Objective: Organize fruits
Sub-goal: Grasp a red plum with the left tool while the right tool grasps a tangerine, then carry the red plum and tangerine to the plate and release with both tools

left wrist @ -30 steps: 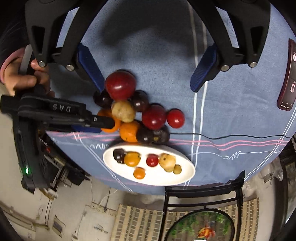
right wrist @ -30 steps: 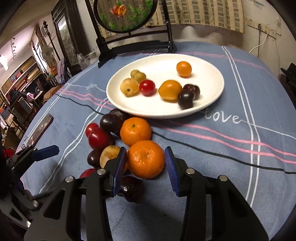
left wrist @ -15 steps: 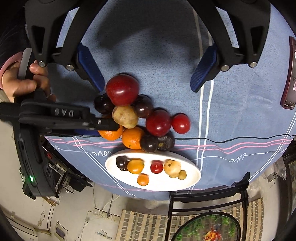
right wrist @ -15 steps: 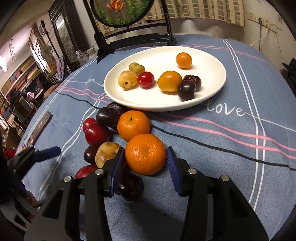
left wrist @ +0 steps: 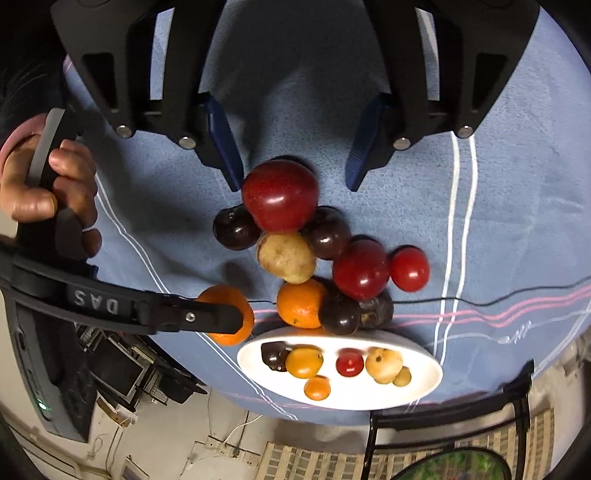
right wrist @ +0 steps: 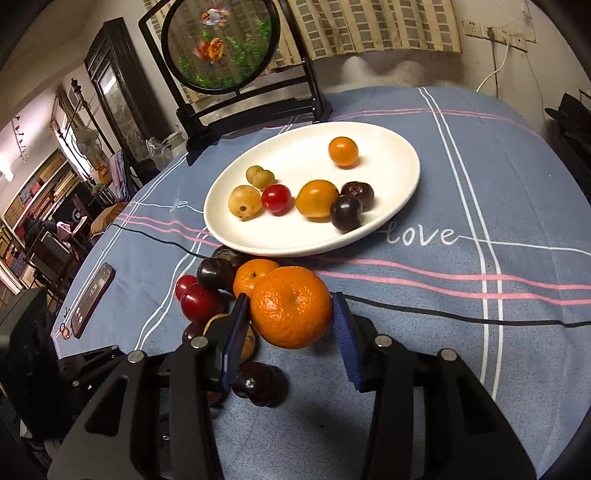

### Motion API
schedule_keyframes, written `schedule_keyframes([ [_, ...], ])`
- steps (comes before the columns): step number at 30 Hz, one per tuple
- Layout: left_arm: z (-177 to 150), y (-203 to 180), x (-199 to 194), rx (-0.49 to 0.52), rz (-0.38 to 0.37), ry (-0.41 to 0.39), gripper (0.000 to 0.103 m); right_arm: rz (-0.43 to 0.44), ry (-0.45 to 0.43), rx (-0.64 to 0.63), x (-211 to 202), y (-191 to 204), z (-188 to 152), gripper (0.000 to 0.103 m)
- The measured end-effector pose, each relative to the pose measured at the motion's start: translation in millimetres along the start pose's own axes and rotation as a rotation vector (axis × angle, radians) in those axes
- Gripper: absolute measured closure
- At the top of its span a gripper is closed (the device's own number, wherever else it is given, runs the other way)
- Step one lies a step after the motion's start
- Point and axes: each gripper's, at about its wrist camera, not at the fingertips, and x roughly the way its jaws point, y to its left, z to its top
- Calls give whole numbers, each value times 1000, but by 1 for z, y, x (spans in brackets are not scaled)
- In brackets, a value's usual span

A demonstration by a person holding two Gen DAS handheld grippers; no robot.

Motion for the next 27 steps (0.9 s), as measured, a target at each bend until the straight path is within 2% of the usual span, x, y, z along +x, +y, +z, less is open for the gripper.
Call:
schedule_keyframes([
  [8, 7, -8, 8, -38, -37, 2, 47, -3, 6, -4, 1, 3, -1, 57],
  [12, 7, -14, 13, -15, 15, 4, 59, 7, 3, -13, 1, 6, -2, 57],
  [20, 3, -10, 8, -31, 18, -11, 61, 14, -8, -23, -2, 9, -3, 57],
  [27, -2, -4, -14, -49, -1, -61, 61, -9, 1, -38, 2, 12, -3, 57],
])
